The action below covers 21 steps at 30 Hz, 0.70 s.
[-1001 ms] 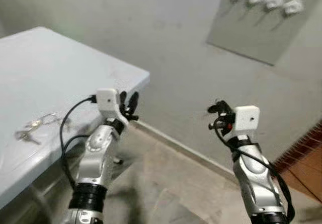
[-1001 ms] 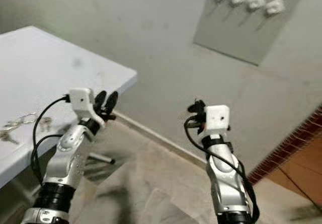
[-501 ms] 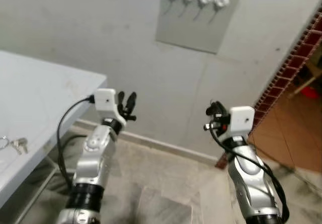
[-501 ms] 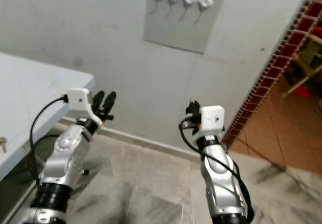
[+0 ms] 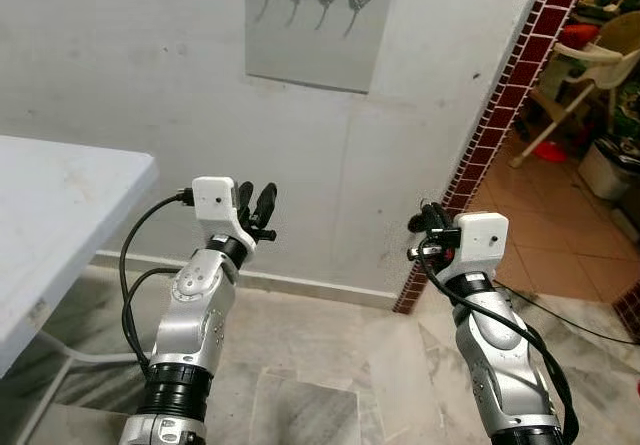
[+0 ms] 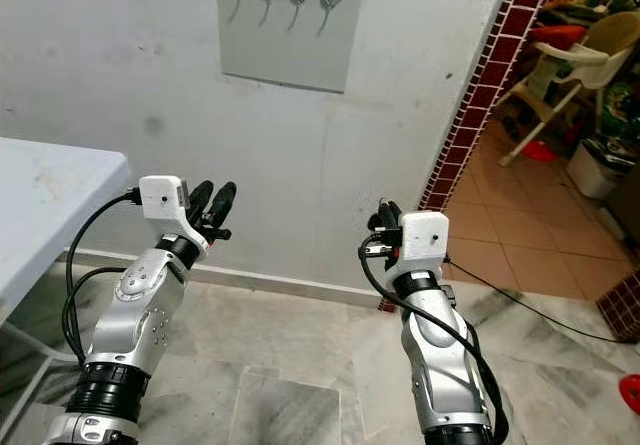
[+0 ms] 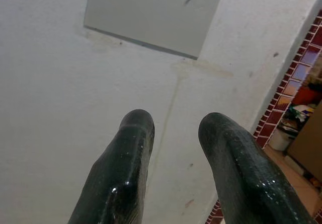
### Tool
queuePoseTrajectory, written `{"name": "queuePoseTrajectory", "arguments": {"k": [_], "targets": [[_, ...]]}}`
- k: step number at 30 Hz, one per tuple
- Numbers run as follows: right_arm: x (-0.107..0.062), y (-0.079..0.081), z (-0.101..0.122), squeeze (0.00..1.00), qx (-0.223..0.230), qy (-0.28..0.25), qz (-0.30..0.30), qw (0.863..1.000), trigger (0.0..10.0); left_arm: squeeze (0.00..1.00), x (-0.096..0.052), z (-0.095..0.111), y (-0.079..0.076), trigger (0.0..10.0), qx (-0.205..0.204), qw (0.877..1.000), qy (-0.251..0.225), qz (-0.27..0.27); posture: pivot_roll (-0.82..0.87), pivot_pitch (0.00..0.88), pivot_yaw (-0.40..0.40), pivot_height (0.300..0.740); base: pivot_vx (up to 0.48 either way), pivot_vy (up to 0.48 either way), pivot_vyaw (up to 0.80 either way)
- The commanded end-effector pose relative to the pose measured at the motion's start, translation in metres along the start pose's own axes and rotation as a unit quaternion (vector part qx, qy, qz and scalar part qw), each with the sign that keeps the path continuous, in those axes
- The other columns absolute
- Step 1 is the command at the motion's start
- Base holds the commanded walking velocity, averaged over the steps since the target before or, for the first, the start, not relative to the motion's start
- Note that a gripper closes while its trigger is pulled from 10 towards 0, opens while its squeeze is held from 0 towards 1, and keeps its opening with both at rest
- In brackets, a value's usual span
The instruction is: Hang keys on a hook
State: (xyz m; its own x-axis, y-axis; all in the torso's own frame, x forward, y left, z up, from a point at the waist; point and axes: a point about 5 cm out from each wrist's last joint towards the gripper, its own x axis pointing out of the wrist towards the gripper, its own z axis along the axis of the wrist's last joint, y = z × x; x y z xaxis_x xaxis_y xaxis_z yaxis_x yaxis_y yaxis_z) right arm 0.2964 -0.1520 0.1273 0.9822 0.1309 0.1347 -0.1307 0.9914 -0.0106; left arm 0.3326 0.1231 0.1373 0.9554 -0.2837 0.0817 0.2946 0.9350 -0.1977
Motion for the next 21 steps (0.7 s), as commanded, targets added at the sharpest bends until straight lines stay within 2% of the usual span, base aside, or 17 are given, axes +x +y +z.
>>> {"name": "queuePoseTrajectory", "arguments": {"k": [1, 21], "targets": [[0.0014, -0.0028, 0.0079, 0.0, -0.003, -0.017, -0.003, 1.0, 10.0, 0.0, 0.0008, 0.0036, -0.0029, 10.0, 0.002, 1.0, -0.006, -0.011, 0.11, 0.0, -0.057, 0.74, 0.277, 0.0, 0.0], [0.0013, 0.0029, 0.008, 0.0, 0.0, -0.023, 0.011, 1.0, 10.0, 0.0, -0.002, 0.0037, -0.0018, 10.0, -0.003, 1.0, -0.005, -0.014, 0.13, 0.0, -0.065, 0.74, 0.417, 0.0, 0.0]]}}
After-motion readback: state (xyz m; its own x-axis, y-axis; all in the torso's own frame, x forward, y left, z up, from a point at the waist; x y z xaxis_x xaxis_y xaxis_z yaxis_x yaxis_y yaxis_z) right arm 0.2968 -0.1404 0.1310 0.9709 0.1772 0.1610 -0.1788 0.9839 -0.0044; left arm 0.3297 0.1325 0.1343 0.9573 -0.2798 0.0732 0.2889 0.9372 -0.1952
